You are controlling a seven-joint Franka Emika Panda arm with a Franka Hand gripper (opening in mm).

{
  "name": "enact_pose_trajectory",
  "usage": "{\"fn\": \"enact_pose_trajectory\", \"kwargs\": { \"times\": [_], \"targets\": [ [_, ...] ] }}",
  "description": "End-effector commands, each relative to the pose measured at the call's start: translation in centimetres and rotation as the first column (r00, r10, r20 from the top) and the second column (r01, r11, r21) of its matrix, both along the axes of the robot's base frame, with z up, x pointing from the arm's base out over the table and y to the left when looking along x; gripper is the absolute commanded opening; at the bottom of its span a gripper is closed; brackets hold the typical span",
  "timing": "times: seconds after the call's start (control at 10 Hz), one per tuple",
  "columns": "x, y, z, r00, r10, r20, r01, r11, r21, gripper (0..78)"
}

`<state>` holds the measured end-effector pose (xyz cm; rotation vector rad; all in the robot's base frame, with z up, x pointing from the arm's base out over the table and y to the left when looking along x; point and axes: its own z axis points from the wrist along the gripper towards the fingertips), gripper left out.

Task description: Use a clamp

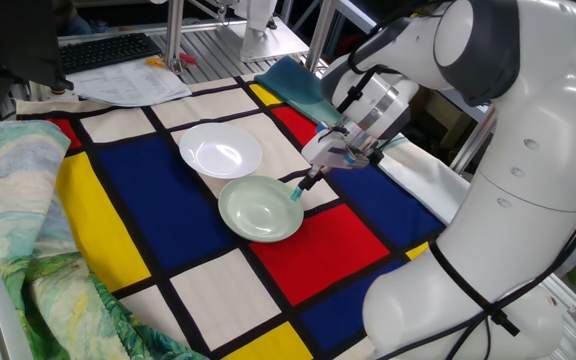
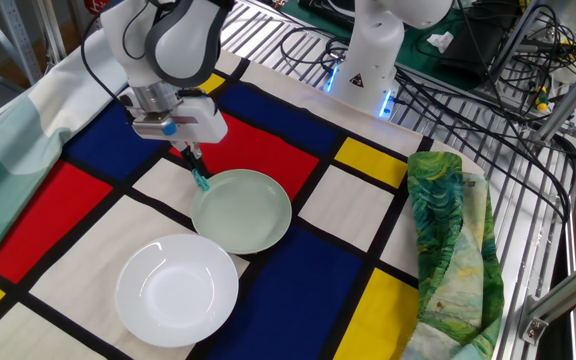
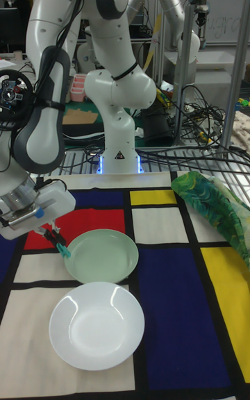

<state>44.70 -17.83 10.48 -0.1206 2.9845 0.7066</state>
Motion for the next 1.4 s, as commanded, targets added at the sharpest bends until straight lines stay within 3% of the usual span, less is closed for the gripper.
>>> {"fn": "enact_pose_trajectory", "kwargs": {
  "times": [0.1,1.3,1.4],
  "targets": [
    [0.1,-0.1,0.1,1.0,0.003,0.0,-0.003,1.0,-0.013,77.5],
    [0.1,-0.1,0.1,1.0,0.003,0.0,-0.003,1.0,-0.013,77.5],
    [-0.1,-0.4,6.1,1.0,0.008,-0.019,-0.013,0.962,-0.274,77.5]
  ]
}}
